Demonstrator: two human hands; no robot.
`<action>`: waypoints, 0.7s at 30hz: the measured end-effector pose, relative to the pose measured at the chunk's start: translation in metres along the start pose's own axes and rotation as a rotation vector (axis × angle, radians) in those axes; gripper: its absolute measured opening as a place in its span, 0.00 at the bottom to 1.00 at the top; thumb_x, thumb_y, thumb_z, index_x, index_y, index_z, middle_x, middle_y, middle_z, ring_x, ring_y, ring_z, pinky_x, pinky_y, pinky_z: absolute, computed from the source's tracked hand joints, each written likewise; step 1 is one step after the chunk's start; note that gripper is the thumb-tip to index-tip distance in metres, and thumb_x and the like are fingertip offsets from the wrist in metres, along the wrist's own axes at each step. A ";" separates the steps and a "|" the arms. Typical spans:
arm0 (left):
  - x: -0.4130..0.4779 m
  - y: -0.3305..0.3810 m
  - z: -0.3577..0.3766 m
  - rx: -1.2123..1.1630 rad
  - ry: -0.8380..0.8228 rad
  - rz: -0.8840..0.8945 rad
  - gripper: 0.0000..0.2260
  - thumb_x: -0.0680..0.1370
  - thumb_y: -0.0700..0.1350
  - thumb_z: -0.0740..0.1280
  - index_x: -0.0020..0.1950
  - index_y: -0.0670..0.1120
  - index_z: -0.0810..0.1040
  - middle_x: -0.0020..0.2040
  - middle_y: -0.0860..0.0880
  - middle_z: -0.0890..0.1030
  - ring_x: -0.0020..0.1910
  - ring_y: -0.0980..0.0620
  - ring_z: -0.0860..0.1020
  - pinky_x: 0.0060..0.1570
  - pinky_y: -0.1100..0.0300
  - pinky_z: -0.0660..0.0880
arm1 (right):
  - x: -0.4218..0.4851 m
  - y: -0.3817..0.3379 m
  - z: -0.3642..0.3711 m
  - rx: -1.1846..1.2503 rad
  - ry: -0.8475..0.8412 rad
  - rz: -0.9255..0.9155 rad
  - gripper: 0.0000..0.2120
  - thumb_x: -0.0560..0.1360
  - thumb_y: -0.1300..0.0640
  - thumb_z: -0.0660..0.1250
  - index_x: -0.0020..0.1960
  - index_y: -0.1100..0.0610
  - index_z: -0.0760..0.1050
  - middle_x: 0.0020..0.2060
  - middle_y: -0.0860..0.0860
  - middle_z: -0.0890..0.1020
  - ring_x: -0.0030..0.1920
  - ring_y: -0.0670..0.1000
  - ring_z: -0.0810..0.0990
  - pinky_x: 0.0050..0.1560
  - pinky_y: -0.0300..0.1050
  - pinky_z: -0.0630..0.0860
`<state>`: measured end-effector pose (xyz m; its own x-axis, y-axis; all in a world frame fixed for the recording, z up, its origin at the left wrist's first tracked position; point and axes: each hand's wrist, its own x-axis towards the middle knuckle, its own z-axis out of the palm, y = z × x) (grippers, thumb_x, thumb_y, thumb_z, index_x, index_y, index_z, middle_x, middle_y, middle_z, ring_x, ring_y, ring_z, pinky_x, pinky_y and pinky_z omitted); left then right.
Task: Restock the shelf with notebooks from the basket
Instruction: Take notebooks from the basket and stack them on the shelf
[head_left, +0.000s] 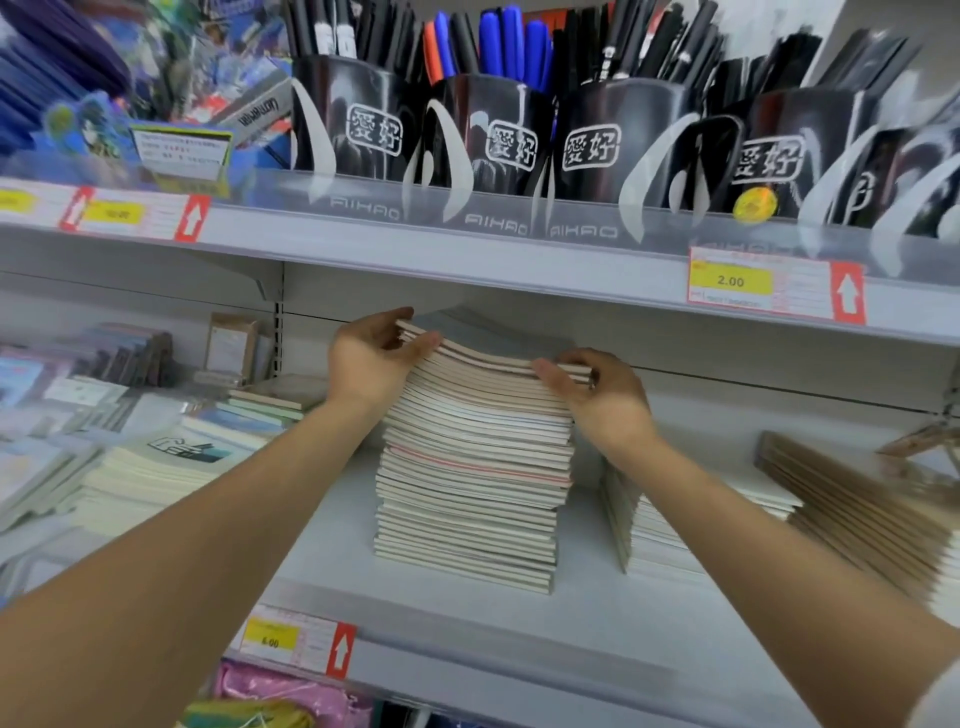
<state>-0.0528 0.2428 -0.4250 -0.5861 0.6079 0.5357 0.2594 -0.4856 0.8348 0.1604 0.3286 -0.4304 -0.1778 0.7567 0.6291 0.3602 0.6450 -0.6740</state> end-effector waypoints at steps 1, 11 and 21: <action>-0.001 -0.001 -0.001 0.007 -0.009 -0.013 0.23 0.69 0.41 0.77 0.63 0.42 0.79 0.56 0.40 0.82 0.58 0.46 0.80 0.62 0.55 0.75 | -0.004 0.003 0.004 0.019 0.005 0.001 0.24 0.70 0.37 0.70 0.59 0.51 0.78 0.55 0.45 0.79 0.52 0.45 0.75 0.50 0.36 0.67; -0.036 0.020 -0.029 0.151 -0.264 -0.152 0.31 0.76 0.41 0.70 0.77 0.46 0.62 0.71 0.45 0.70 0.71 0.48 0.69 0.69 0.55 0.68 | -0.013 -0.017 -0.008 -0.384 -0.002 -0.028 0.25 0.72 0.36 0.67 0.61 0.53 0.78 0.59 0.51 0.81 0.61 0.55 0.76 0.62 0.44 0.70; -0.107 0.024 -0.110 0.528 -0.055 -0.247 0.16 0.73 0.34 0.66 0.30 0.48 0.67 0.31 0.50 0.70 0.37 0.48 0.69 0.42 0.61 0.68 | -0.125 -0.080 0.059 -0.291 -0.043 -0.372 0.04 0.73 0.56 0.68 0.46 0.54 0.74 0.44 0.49 0.76 0.39 0.52 0.75 0.39 0.47 0.72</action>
<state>-0.0684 0.0974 -0.4764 -0.6412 0.7016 0.3110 0.4753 0.0449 0.8787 0.0994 0.1888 -0.4774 -0.3791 0.4877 0.7864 0.5056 0.8210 -0.2653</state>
